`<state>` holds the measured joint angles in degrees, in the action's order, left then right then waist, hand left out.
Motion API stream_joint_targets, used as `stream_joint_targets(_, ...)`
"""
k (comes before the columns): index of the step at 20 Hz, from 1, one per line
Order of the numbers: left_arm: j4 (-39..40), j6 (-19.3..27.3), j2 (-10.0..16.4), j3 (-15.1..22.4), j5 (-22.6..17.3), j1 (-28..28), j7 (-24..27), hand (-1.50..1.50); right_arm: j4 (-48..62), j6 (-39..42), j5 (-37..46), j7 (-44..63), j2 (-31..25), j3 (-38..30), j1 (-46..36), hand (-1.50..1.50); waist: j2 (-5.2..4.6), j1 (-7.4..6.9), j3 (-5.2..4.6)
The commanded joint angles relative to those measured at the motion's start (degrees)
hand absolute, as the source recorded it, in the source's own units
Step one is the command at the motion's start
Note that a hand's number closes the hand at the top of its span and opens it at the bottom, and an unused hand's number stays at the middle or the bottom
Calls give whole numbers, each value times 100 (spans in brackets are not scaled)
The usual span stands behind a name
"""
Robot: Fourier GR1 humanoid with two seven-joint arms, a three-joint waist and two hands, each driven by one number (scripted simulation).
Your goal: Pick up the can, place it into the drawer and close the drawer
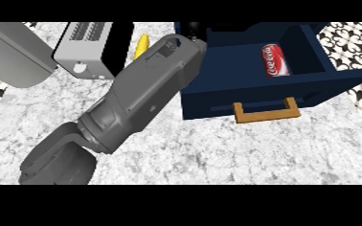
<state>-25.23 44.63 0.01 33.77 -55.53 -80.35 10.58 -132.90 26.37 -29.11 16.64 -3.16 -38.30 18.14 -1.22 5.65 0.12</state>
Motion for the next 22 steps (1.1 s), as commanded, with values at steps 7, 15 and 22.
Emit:
stream_joint_targets(7, -305, 41, -1, 13, -353, 92, 571, -150, -643, 411, 1501, -879, -286, 196, -478, -150, 15, -131, -4)
stream_joint_targets(15, -222, 4, -1, 36, -430, -117, 640, -150, -507, 214, 3712, -1093, -301, 1435, -1363, -150, 0, -385, -8)
stream_joint_targets(22, -357, 5, -1, 8, -434, -89, 400, -150, 365, -331, 5835, -1455, -362, 2507, -2093, -150, 70, -596, -11)
